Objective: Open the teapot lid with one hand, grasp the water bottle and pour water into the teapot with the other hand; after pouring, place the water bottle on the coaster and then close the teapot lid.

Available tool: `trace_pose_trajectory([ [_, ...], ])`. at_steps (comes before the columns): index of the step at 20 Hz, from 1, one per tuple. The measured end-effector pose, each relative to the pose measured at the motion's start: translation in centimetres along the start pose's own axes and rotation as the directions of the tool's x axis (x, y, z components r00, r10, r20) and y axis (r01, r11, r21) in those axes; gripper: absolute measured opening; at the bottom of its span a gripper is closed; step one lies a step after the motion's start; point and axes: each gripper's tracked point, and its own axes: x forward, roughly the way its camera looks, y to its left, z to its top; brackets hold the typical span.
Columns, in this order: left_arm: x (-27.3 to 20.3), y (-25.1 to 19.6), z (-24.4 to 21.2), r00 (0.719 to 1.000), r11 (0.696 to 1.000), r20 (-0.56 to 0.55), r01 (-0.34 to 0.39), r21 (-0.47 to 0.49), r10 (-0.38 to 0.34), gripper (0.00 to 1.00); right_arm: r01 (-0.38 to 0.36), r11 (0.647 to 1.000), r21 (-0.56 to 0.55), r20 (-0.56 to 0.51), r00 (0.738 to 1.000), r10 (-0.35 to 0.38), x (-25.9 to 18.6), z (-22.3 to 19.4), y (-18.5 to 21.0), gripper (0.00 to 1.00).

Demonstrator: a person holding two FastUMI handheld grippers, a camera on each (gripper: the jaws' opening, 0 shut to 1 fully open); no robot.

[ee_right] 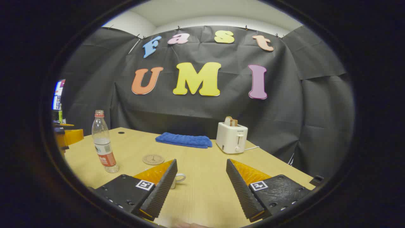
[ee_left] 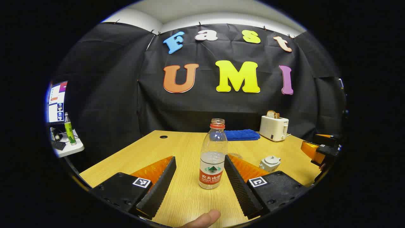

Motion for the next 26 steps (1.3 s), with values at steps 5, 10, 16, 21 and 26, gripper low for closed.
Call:
trace_pose_trajectory([
  [5, 0.0, 0.0, 0.0, 1.000, 1.000, 0.003, 0.001, -0.004, -0.001, 0.96, -0.010, 1.000, 0.001, -0.003, 1.000, 0.010, 0.3, -0.2, 0.4, 0.95],
  [10, 0.2, 0.1, 0.0, 1.000, 1.000, 0.001, 0.002, -0.005, -0.002, 0.96, -0.019, 1.000, -0.017, 0.009, 1.000, 0.019, 0.8, -0.1, 1.2, 0.95],
  [16, 0.4, -0.3, -0.5, 1.000, 1.000, -0.007, 0.017, -0.008, -0.017, 0.96, -0.066, 0.998, -0.013, -0.004, 0.998, 0.066, 2.9, -1.0, 3.9, 0.96],
  [21, 0.9, -1.1, -1.2, 0.999, 0.999, -0.012, 0.039, 0.004, -0.039, 0.96, -0.102, 0.994, -0.030, -0.027, 0.995, 0.101, 5.5, -2.2, 6.6, 0.96],
  [26, 1.6, -1.5, -2.5, 0.998, 0.999, -0.041, 0.043, 0.005, -0.043, 0.97, -0.135, 0.991, -0.009, -0.068, 0.989, 0.134, 7.5, -3.8, 8.6, 0.98],
])
